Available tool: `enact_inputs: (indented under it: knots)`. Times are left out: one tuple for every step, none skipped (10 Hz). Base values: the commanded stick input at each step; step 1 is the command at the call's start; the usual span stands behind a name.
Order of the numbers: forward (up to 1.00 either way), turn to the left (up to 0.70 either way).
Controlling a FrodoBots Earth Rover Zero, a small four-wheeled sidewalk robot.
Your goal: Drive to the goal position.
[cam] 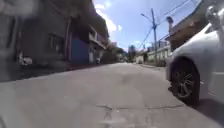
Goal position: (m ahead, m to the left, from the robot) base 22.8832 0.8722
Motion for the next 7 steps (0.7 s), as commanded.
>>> enact_inputs:
  knots:
    - [0.98, -0.30]
    - [0.98, -0.09]
    - [0.98, -0.04]
    - [0.98, -0.07]
    - [0.98, -0.38]
    - [0.98, -0.39]
    - [0.98, -0.39]
